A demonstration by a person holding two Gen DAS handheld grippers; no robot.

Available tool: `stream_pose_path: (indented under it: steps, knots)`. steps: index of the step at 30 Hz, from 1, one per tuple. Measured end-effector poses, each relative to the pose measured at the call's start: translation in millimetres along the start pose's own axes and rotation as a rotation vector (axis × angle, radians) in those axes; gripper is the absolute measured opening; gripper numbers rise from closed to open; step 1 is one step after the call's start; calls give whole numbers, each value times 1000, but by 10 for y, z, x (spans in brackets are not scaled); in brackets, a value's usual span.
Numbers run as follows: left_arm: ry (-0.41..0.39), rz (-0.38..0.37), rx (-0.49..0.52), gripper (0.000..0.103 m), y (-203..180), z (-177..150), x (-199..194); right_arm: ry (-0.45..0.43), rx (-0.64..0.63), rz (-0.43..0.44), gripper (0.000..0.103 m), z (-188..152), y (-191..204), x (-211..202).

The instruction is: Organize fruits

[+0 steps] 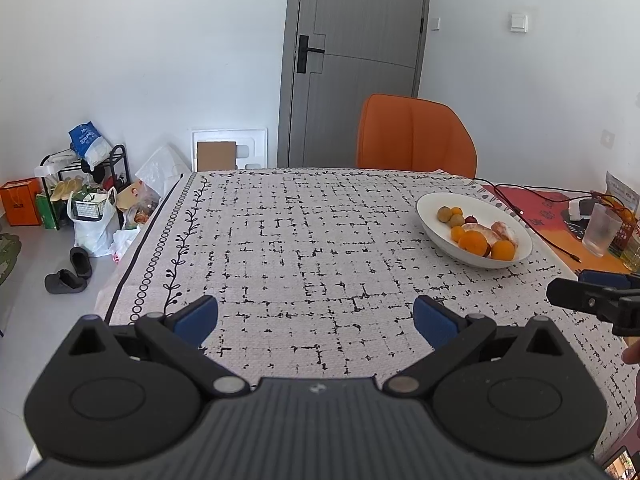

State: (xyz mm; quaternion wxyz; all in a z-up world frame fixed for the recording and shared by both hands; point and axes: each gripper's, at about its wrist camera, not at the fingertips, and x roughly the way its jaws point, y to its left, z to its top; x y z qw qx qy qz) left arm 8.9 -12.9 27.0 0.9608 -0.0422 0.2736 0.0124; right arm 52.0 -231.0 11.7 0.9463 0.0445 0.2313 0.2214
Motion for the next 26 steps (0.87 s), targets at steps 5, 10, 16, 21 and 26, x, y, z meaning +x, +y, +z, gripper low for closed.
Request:
stream_pose_path:
  steps: [5, 10, 16, 21, 26]
  knots:
    - [3, 2, -3, 103, 9, -6, 7, 0, -1, -2, 103, -1, 3, -3]
    - [8, 4, -3, 103, 2, -9, 26, 3, 0, -1, 103, -10, -2, 5]
    - [13, 3, -2, 103, 1, -12, 36, 9, 2, -3, 103, -16, -11, 23]
    - [16, 3, 0, 103, -4, -23, 56, 15, 5, -4, 103, -35, -8, 37]
    - [24, -1, -1, 103, -7, -38, 72, 26, 4, -5, 103, -53, -15, 60]
